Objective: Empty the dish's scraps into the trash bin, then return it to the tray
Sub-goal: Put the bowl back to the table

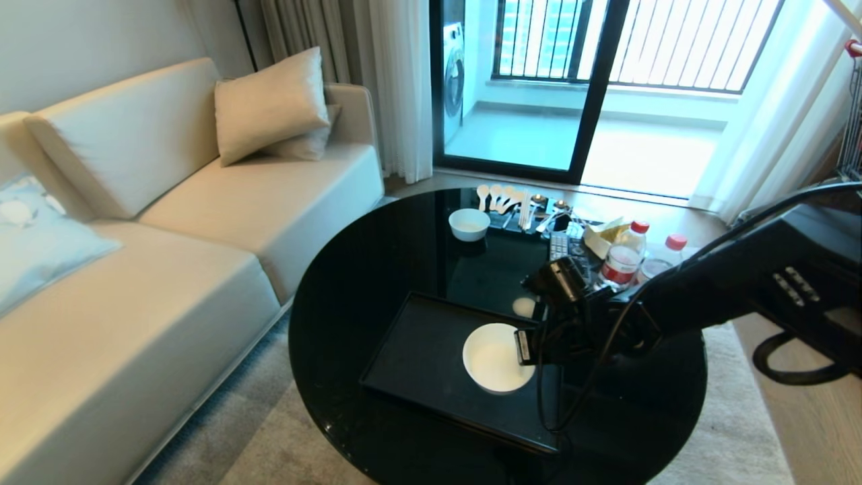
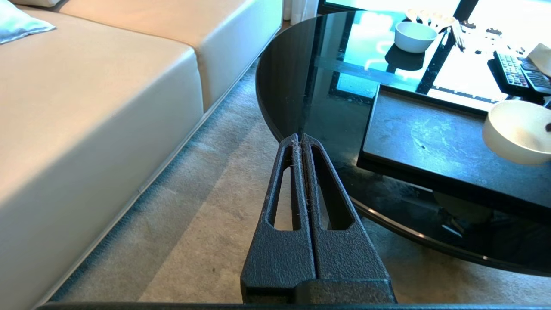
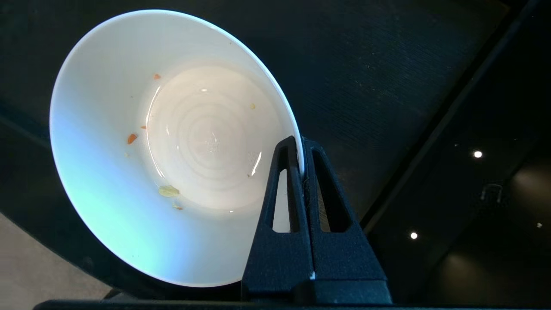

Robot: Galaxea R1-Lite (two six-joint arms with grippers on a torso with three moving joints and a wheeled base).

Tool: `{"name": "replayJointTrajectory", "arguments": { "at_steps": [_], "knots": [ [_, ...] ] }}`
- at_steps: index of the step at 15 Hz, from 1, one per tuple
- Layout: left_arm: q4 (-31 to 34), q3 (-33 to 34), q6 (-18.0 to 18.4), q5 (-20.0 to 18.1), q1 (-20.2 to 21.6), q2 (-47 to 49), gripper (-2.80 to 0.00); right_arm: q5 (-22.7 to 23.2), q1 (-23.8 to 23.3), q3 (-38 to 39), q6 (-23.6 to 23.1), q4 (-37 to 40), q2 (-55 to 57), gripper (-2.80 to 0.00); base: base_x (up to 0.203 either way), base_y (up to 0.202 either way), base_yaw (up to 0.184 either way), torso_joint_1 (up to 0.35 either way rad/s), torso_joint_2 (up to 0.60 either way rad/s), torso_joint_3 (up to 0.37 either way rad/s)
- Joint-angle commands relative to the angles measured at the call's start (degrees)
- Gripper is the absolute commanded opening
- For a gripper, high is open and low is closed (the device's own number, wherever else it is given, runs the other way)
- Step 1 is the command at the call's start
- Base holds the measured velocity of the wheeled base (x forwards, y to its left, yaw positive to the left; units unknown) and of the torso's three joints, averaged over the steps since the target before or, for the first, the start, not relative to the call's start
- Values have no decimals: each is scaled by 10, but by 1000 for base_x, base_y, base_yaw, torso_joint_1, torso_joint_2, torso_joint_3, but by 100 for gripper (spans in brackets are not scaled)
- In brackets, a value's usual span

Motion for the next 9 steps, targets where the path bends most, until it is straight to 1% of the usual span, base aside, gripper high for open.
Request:
{"name": "replayJointTrajectory", "arguments": {
  "at_steps": [1,4,9],
  "knots": [
    [0,0,0,1,0,0,-280,0,1,-24,16,1,31,-280,0,0,0,0,0,0],
    [0,0,0,1,0,0,-280,0,1,-61,47,2,55,-280,0,0,0,0,0,0],
    [0,0,0,1,0,0,-280,0,-3,-96,49,-1,96,-280,0,0,0,0,0,0]
  ]
}}
